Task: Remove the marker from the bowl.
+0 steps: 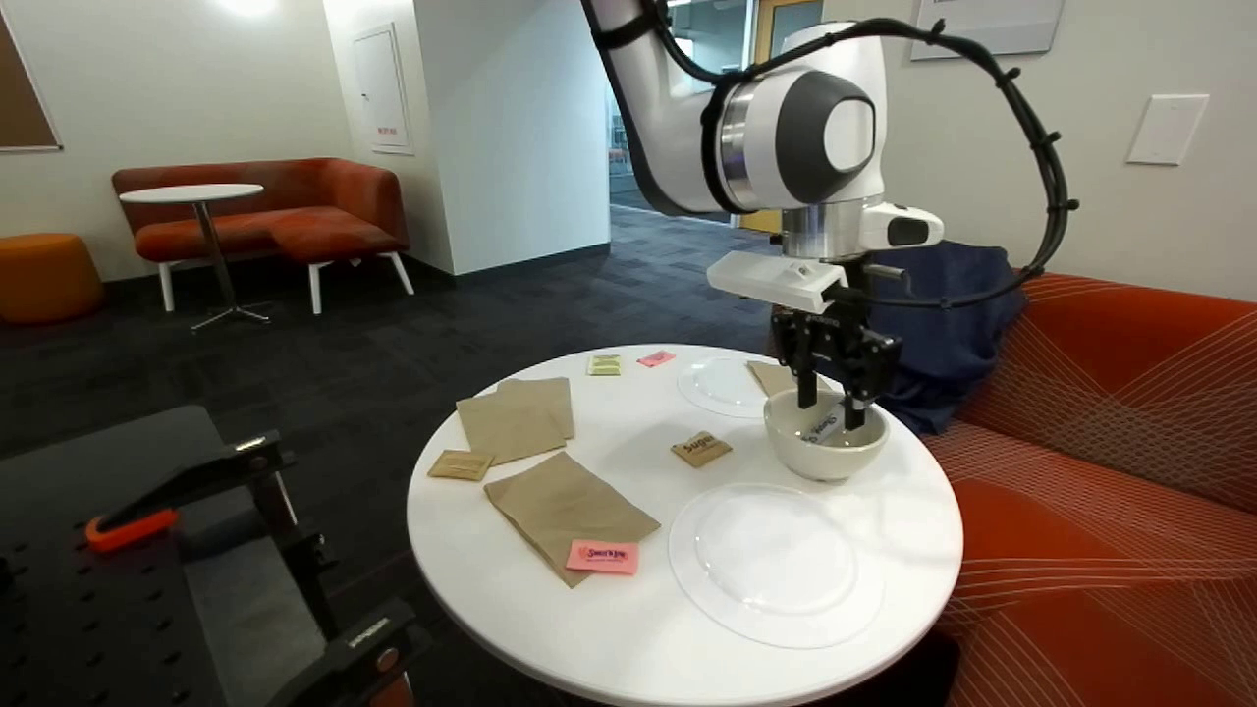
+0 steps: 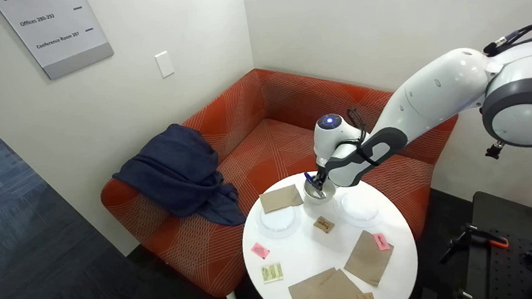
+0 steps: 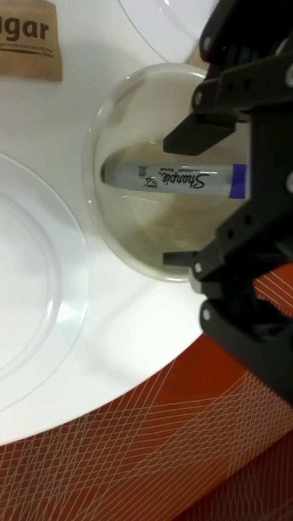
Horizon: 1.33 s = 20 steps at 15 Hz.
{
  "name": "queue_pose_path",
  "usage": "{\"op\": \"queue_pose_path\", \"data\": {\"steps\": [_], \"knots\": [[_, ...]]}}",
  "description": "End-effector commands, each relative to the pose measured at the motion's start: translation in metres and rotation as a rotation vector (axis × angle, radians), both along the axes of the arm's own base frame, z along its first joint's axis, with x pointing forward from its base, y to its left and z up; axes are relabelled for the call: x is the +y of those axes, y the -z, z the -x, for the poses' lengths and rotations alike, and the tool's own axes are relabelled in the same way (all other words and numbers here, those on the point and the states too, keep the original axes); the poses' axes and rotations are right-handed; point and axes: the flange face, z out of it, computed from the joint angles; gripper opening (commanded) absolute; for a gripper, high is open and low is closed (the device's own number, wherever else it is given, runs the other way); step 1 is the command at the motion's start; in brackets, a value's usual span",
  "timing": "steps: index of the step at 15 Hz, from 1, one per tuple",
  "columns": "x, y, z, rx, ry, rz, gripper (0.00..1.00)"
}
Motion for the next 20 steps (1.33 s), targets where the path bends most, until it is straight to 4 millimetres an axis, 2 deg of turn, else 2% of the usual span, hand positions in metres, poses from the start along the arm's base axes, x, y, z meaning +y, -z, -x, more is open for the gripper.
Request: {"op": "queue_pose_path", "data": {"steps": [1,7,8,9,11,14,15,16,20], "knots": [[-0.002,0.007,-0.011,-0.04,-0.017,0.009,0.64],[0.001,0.018,-0.023,-0.06,-0.039,0.017,0.61],[0.002,0.02,-0.025,-0.06,-0.044,0.018,0.59],[0.002,0.022,-0.027,-0.059,-0.046,0.02,0.39],[0.003,0.026,-0.029,-0.06,-0.048,0.02,0.31],[0.003,0.031,-0.032,-0.059,-0.05,0.02,0.05],[0.002,0.03,-0.032,-0.061,-0.05,0.021,0.02],[0.002,0.029,-0.032,-0.062,-0.049,0.02,0.06],[0.005,0.015,-0.027,-0.085,-0.047,0.029,0.06]]}}
